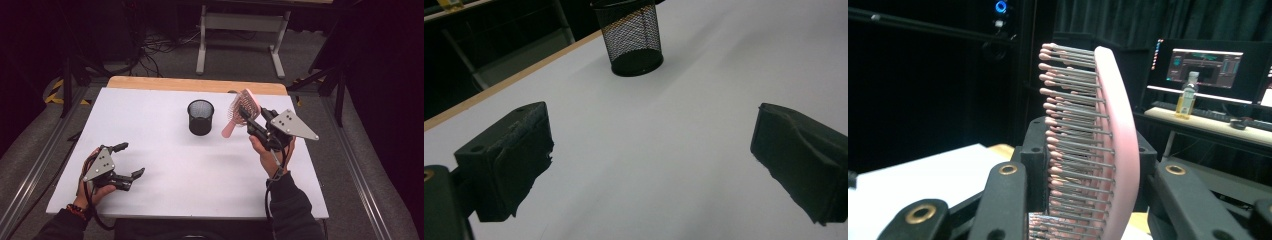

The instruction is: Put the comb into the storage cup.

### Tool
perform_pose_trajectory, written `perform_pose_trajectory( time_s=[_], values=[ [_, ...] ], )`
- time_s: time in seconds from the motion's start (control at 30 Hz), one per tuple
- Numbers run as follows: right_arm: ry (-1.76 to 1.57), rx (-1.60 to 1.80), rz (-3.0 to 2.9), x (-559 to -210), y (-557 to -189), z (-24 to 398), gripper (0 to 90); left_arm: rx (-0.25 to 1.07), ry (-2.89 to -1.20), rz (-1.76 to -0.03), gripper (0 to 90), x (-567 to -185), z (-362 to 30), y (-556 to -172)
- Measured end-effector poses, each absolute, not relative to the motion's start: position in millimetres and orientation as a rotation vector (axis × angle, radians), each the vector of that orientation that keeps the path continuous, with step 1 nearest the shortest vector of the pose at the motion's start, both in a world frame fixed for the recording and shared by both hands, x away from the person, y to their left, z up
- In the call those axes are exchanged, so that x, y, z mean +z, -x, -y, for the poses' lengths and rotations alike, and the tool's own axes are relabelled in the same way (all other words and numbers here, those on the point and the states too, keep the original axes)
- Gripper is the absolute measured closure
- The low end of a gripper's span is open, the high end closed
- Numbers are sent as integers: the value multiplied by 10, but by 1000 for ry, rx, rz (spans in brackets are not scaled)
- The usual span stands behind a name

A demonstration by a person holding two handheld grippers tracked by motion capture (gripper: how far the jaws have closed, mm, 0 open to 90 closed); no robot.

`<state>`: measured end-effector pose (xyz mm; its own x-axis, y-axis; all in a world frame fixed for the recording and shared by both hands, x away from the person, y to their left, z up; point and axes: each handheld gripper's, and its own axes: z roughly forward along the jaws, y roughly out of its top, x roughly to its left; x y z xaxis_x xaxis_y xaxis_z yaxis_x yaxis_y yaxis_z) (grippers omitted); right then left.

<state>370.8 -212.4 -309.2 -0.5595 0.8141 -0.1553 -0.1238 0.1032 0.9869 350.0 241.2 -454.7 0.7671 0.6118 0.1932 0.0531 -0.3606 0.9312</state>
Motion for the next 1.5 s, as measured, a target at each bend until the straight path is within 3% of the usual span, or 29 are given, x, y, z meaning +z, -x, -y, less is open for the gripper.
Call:
perform_pose_trajectory(
  time_s=[0.83, 1.5],
  values=[
    [-726, 1576, -1563, -2770, -4275, 1779, 642, 621, -1848, -500, 42, -4539, -2421, -3499],
    [-799, 1561, -1584, -2951, -4635, 1479, 642, 625, -1836, -507, 46, -4541, -2446, -3503]
  ],
)
